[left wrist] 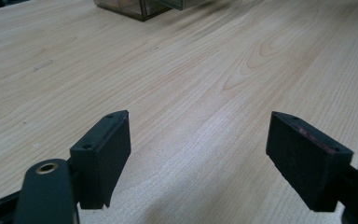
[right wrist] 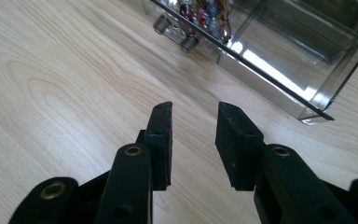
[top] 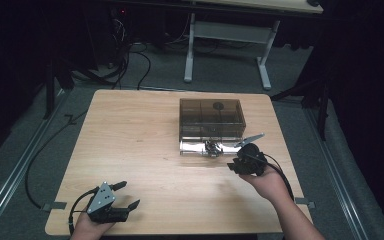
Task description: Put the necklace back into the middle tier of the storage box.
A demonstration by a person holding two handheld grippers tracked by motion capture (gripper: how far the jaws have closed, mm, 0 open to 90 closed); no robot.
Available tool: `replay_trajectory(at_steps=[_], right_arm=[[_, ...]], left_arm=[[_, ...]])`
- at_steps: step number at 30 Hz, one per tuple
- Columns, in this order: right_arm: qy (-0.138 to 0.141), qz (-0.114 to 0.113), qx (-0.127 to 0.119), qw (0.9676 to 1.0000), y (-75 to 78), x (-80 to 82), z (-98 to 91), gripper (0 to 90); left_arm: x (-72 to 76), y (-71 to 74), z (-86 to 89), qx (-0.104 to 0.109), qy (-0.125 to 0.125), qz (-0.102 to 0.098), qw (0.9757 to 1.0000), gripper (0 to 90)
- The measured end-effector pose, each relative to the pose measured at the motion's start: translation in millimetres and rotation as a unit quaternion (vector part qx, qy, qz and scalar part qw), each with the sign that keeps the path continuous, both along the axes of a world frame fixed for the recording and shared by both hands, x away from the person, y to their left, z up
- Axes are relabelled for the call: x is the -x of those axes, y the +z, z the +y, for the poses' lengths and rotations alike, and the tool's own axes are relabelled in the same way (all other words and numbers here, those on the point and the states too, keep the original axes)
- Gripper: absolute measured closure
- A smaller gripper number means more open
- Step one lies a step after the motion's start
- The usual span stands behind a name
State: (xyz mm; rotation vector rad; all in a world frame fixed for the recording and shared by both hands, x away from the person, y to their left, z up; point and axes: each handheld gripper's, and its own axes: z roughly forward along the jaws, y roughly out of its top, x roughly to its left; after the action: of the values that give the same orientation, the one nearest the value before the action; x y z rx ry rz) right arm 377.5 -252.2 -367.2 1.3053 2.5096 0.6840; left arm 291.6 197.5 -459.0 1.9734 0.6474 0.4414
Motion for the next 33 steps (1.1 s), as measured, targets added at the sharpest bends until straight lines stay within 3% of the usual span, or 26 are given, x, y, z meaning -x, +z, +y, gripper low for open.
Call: replay_trajectory(at_steps=[2,9,13,16,20,25,30,32,33], right_arm=[[-0.008,-0.001,-0.017,0.9998,-2.9,4.1,-2.4,63.1],[-0.015,-0.04,-0.06,0.9973,-19.7,23.3,-12.6,54.5],[-0.017,-0.07,-0.091,0.9932,-31.0,34.9,-19.0,50.5],[-0.019,-0.094,-0.099,0.9904,-41.5,45.3,-20.4,48.6],[-0.026,-0.127,-0.12,0.9843,-56.8,59.8,-21.8,46.7],[-0.026,-0.174,-0.163,0.9707,-72.2,80.8,-30.2,43.6],[-0.044,-0.221,-0.174,0.9588,-84.3,101.4,-38.7,39.6],[-0.052,-0.223,-0.173,0.958,-85.1,102.1,-38.1,39.1],[-0.056,-0.215,-0.171,0.9599,-85.4,100.1,-37.6,38.3]], left_arm=[[0.1,0.0,-0.1,0.0,0.0,0.0,1.0,22.3],[0.0,0.0,-0.4,-0.002,0.0,0.0,1.0,22.3],[-0.1,0.0,-0.1,0.0,0.001,0.0,1.0,22.3],[0.0,0.0,0.1,0.0,0.0,0.0,1.0,22.3],[0.3,0.1,0.0,-0.001,0.0,-0.002,1.0,22.4],[0.9,0.0,-0.3,-0.003,0.002,-0.004,1.0,22.5],[1.1,0.0,-1.0,-0.005,0.001,-0.006,1.0,22.5],[1.1,0.0,-0.9,-0.003,0.001,-0.007,1.0,22.5],[1.2,0.0,-0.8,-0.003,0.002,-0.007,1.0,22.5]])
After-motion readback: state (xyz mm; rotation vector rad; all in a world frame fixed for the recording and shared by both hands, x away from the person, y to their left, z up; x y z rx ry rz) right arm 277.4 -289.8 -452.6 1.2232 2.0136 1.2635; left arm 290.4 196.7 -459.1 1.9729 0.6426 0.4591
